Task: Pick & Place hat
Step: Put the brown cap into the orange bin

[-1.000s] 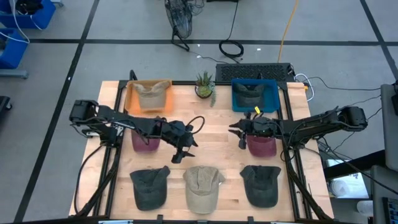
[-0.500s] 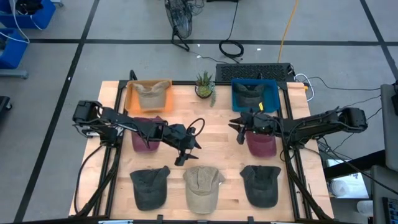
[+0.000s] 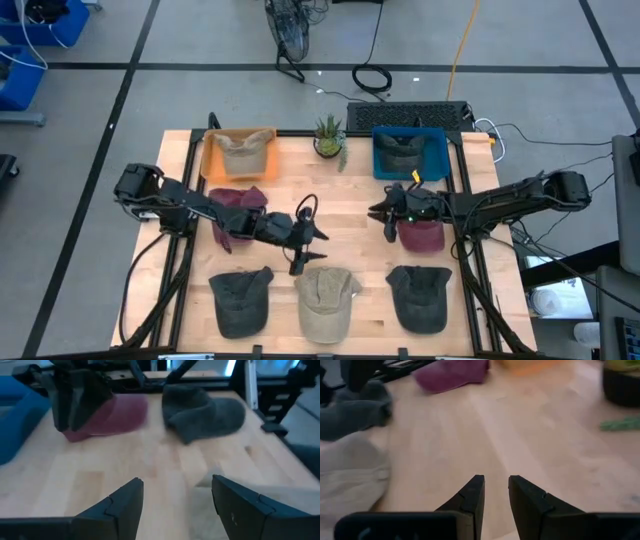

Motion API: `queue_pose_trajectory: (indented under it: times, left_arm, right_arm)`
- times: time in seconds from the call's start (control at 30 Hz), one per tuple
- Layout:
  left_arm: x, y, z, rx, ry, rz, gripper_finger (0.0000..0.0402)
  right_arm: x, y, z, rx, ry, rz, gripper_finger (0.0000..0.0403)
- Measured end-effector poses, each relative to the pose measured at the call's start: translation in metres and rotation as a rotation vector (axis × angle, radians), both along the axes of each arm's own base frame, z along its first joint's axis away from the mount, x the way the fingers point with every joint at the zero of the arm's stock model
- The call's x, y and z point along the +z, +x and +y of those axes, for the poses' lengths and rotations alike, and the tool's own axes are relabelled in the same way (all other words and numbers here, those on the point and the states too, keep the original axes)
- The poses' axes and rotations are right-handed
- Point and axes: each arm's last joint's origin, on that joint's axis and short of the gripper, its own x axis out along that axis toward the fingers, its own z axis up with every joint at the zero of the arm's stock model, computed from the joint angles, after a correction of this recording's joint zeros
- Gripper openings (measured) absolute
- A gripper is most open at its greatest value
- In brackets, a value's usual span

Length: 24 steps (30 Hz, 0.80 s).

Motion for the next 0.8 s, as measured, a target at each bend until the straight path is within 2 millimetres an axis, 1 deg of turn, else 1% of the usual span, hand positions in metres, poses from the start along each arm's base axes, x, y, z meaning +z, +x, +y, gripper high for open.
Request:
queue_pose_trajectory:
  times: [0.07, 0.13, 0.23, 0.37, 0.5, 0.63, 0.7, 0.8]
  left_arm:
    - [0.000, -0.002, -0.008, -0.016, -0.002, -0.002, 0.0237]
    - [0.002, -0.002, -0.014, -0.010, -0.001, -0.020, 0.0237]
    - [0.005, -0.002, -0.016, 0.056, -0.031, -0.052, 0.0237]
    - [0.005, -0.002, -0.015, 0.136, -0.088, -0.053, 0.0237]
    - [0.006, -0.002, -0.016, 0.193, -0.113, -0.061, 0.0237]
    - [0.006, -0.004, -0.022, 0.227, -0.147, -0.059, 0.0237]
    - [0.007, -0.005, -0.027, 0.214, -0.152, -0.069, 0.0237]
    - [0.008, -0.008, -0.037, 0.180, -0.146, -0.079, 0.0237]
  right_arm:
    - [0.001, 0.001, 0.006, 0.044, 0.009, -0.014, 0.0077]
    - [0.002, 0.001, 0.012, 0.095, -0.018, -0.017, 0.0077]
    - [0.002, 0.001, 0.016, 0.139, -0.044, -0.015, 0.0077]
    - [0.000, 0.000, 0.023, 0.130, 0.051, 0.001, 0.0077]
    - [-0.006, -0.006, 0.039, 0.186, 0.105, 0.003, 0.0077]
    - [-0.007, -0.011, 0.053, 0.252, 0.129, -0.086, 0.0077]
    - [-0.006, -0.013, 0.057, 0.277, 0.141, -0.139, 0.0077]
    - [-0.006, -0.016, 0.062, 0.285, 0.136, -0.172, 0.0077]
